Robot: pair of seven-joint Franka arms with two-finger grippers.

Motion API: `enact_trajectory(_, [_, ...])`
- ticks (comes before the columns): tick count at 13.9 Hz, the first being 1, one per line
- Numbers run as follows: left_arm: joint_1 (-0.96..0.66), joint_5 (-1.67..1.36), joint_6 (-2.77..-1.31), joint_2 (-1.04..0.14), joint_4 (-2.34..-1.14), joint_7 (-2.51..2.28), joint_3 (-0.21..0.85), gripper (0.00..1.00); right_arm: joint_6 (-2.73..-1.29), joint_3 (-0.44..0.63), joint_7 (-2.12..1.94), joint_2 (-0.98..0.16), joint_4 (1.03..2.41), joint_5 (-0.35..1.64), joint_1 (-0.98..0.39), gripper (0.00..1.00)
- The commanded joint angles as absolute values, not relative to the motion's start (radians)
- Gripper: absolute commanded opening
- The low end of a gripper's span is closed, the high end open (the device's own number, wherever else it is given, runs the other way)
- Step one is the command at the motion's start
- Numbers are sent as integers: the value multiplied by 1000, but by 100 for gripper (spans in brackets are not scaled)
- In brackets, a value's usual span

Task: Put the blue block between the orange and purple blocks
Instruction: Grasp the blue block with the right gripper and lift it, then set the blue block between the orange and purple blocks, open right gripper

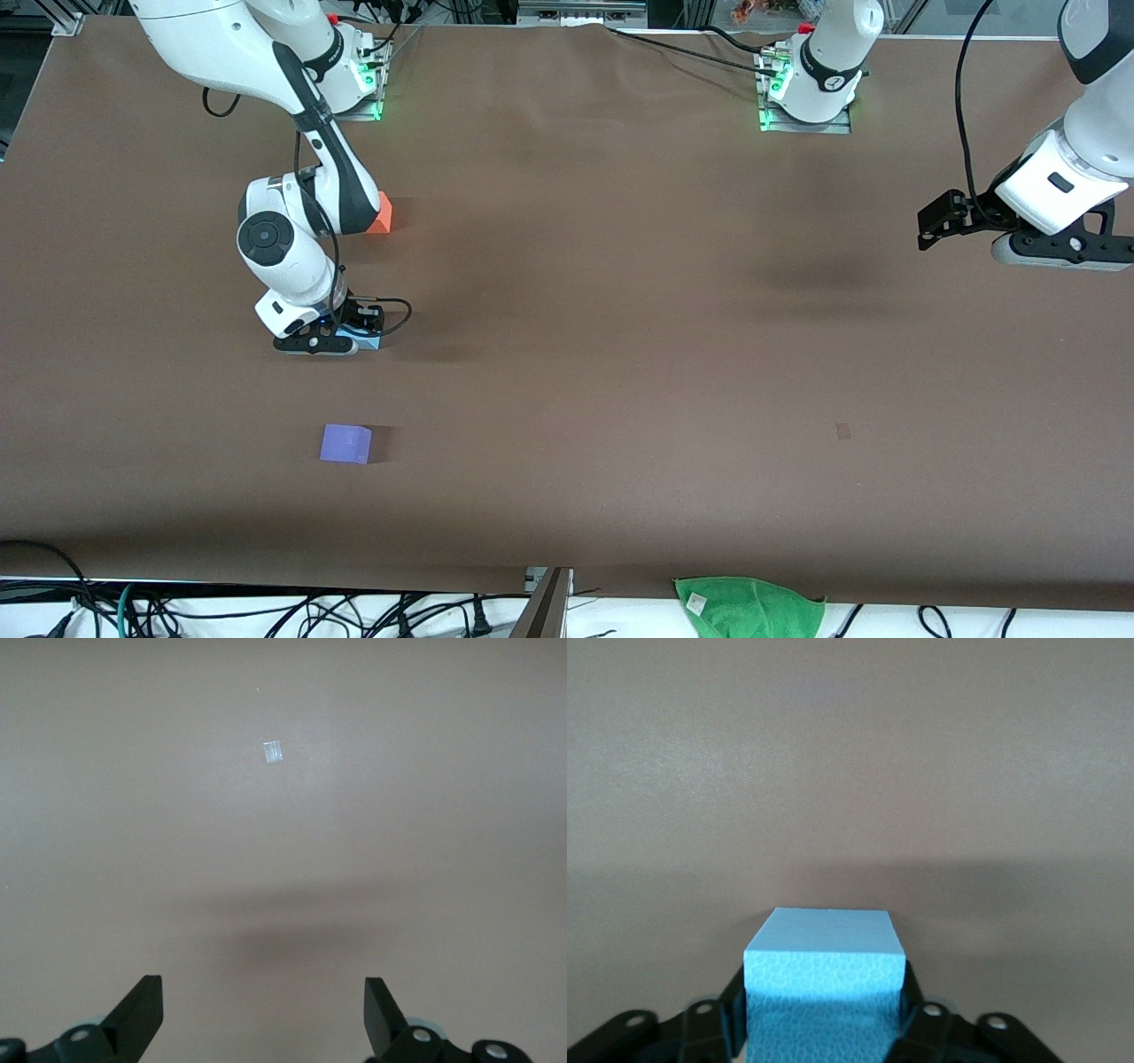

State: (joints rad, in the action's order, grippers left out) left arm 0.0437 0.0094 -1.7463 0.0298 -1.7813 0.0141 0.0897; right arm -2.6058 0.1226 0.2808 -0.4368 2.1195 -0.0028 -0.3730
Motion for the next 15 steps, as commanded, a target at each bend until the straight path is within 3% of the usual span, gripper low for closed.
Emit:
enact_trajectory(1, [46, -8, -1723, 17, -1750, 29, 91, 100, -2611, 114, 278, -405, 2140, 18, -367, 99])
enact_trajectory(4, [54, -8, -1718, 15, -1753, 29, 89, 100, -2576, 109, 275, -361, 2135, 17, -368, 99])
enact_trajectory(9, [46, -8, -1720, 17, -1752, 17, 92, 100, -2380, 106, 278, -235, 2060, 17, -373, 99])
enact_trajectory(13, [41, -3, -1720, 17, -1750, 15, 92, 100, -2078, 109, 272, -10, 2034, 17, -374, 99])
enact_trajectory(15, [40, -2, -1720, 17, -1750, 15, 92, 100, -1962, 112, 261, 46, 1952, 15, -374, 99])
